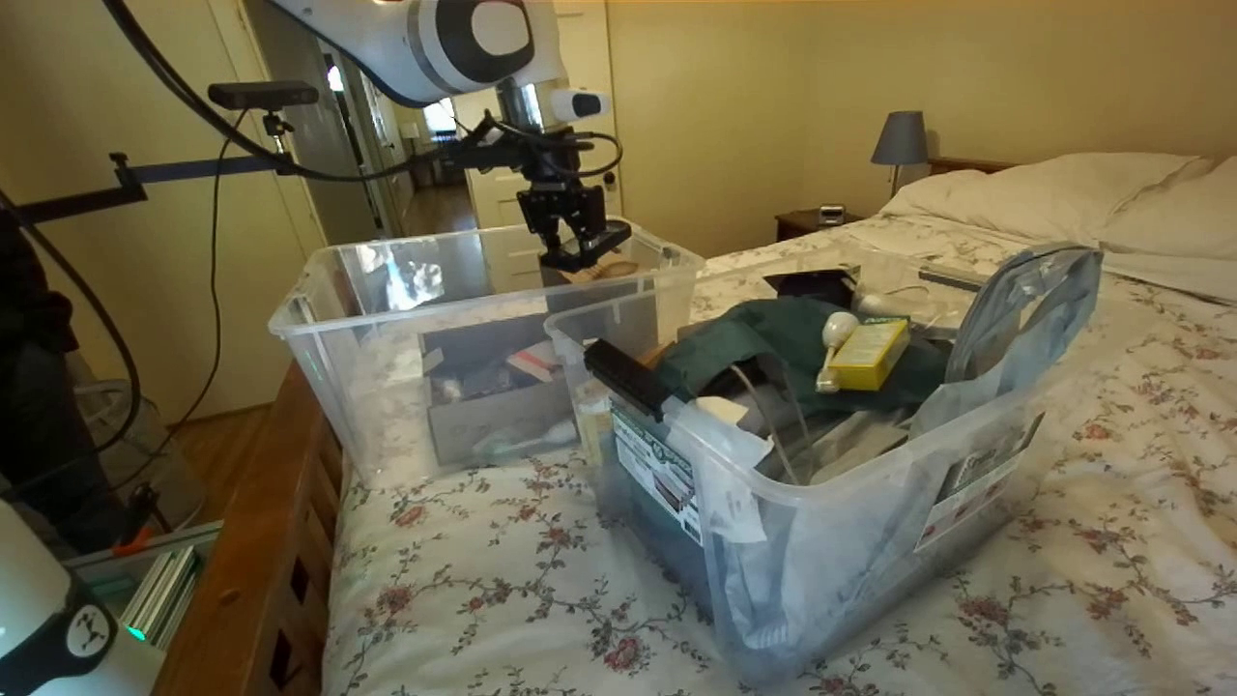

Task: Move the black object, white object and yellow box to the container on the left.

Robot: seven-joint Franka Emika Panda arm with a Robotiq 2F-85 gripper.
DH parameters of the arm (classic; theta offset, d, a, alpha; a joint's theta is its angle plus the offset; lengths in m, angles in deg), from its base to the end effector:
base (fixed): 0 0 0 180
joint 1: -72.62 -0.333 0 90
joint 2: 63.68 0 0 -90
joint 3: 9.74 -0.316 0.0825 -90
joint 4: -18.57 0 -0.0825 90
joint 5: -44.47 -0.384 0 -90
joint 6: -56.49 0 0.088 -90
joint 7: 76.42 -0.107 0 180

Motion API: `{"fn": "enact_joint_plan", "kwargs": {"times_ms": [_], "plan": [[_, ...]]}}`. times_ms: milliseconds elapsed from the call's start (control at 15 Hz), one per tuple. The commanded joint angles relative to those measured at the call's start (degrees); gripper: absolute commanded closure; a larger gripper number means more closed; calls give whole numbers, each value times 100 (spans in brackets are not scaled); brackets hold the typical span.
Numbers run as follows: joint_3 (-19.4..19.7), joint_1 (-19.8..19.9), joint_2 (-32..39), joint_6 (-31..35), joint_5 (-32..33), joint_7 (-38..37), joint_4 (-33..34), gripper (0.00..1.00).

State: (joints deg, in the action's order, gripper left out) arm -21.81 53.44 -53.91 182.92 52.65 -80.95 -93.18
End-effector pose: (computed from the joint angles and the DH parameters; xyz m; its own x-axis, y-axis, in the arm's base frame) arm 0.5195 0.3046 0.4032 0.8513 0.5163 0.0936 0.5106 -0.8562 0.0792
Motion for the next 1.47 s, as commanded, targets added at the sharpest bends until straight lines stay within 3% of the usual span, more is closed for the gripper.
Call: {"fn": "enact_joint_plan", "kwargs": {"times_ms": [0, 400, 467, 533, 667, 733, 933, 1200, 1333, 1400], "plan": [[-218, 201, -335, 217, -373, 977, -628, 58], [-328, 318, -698, 1352, -299, 2656, -1303, 58], [-318, 230, -373, 977, -220, 2102, -916, 58], [-316, 246, -408, 1024, -221, 2172, -956, 33], [-316, 250, -398, 1019, -221, 2163, -948, 33], [-318, 249, -385, 1019, -221, 2162, -943, 58], [-552, 79, -231, 668, -112, 2767, -964, 58], [-911, -71, 202, 681, -159, 3431, -1026, 58], [-831, -232, 723, 263, 540, 3081, -714, 58], [-788, -270, 953, 416, 805, 3106, -650, 58]]}}
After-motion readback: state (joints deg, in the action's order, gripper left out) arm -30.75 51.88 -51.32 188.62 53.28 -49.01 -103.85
